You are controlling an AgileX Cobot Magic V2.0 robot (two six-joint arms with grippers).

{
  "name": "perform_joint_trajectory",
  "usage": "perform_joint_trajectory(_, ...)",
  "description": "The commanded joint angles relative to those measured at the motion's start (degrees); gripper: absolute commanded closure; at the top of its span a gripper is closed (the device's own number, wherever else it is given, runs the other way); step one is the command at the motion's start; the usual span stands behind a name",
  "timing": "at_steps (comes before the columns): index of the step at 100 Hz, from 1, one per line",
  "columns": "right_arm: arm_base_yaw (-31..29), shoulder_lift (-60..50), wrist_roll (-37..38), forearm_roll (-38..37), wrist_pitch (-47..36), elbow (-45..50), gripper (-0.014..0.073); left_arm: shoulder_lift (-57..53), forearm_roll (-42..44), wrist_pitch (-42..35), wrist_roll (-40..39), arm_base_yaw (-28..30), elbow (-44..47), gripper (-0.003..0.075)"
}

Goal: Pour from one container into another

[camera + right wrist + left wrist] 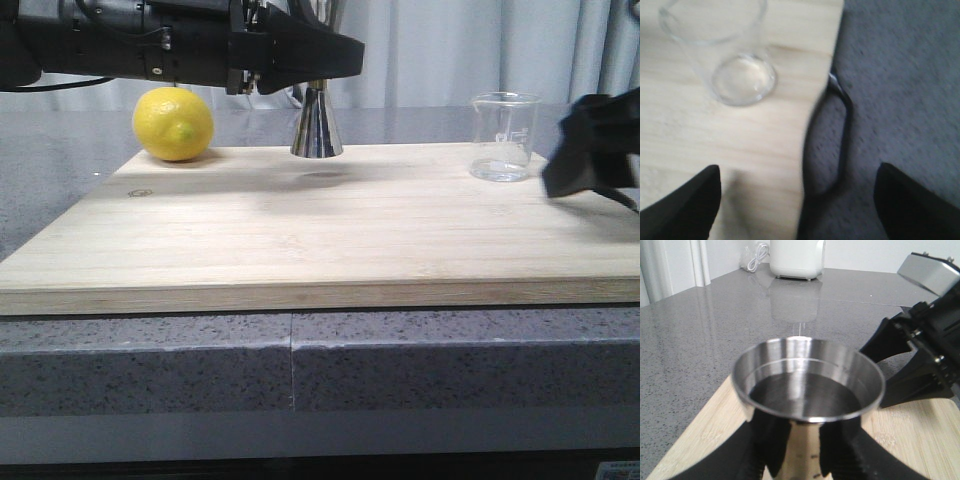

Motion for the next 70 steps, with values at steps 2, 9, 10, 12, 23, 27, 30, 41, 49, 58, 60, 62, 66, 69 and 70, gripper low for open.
perform_joint_trajectory(2,-0.2,-4.9,0.3,1.3,12.5,-4.6,0.0025,-2.8,-5.2,6.4,-0.4,-0.4,-1.7,0.0483)
perform_joint_trajectory(9,-0.2,-7.2,0.2,1.3,19.7,-6.4,0.0025,-2.8,-5.2,6.4,-0.4,-0.4,-1.7,0.0483)
perform_joint_trajectory(10,-0.2,-7.2,0.1,1.3,19.7,-6.4,0.0025,-2.8,-5.2,6.4,-0.4,-0.4,-1.7,0.0483)
perform_joint_trajectory(12,-0.2,-7.9,0.2,1.3,21.3,-6.7,0.0025,-2.8,-5.2,6.4,-0.4,-0.4,-1.7,0.0483)
perform_joint_trajectory(23,-0.2,-11.4,0.2,1.3,27.7,-8.0,0.0025,-2.8,-5.2,6.4,-0.4,-0.4,-1.7,0.0483)
perform_joint_trajectory(27,-0.2,-12.4,0.2,1.3,28.4,-8.0,0.0025,-2.8,-5.2,6.4,-0.4,-0.4,-1.7,0.0483)
perform_joint_trajectory(30,-0.2,-13.4,0.2,1.3,28.9,-8.0,0.0025,-2.8,-5.2,6.4,-0.4,-0.4,-1.7,0.0483)
perform_joint_trajectory(41,-0.2,-16.0,0.2,1.3,29.7,-8.0,0.0025,-2.8,-5.2,6.4,-0.4,-0.4,-1.7,0.0483)
perform_joint_trajectory(49,-0.2,-17.6,0.2,1.3,29.7,-8.0,0.0025,-2.8,-5.2,6.4,-0.4,-0.4,-1.7,0.0483)
perform_joint_trajectory(58,-0.2,-19.2,0.2,1.3,29.7,-8.0,0.0025,-2.8,-5.2,6.4,-0.4,-0.4,-1.7,0.0483)
perform_joint_trajectory(60,-0.2,-19.5,0.2,1.3,29.7,-8.0,0.0025,-2.8,-5.2,6.4,-0.4,-0.4,-1.7,0.0483)
perform_joint_trajectory(62,-0.2,-19.6,0.2,1.3,29.7,-8.0,0.0025,-2.8,-5.2,6.4,-0.4,-0.4,-1.7,0.0483)
perform_joint_trajectory(66,-0.2,-20.0,0.2,1.3,29.7,-8.0,0.0025,-2.8,-5.2,6.4,-0.4,-0.4,-1.7,0.0483)
perform_joint_trajectory(69,-0.2,-20.2,0.2,1.3,29.7,-8.0,0.0025,-2.8,-5.2,6.4,-0.4,-0.4,-1.7,0.0483)
perform_joint_trajectory(70,-0.2,-20.2,0.2,1.3,29.7,-8.0,0.0025,-2.8,-5.2,6.4,-0.4,-0.4,-1.7,0.0483)
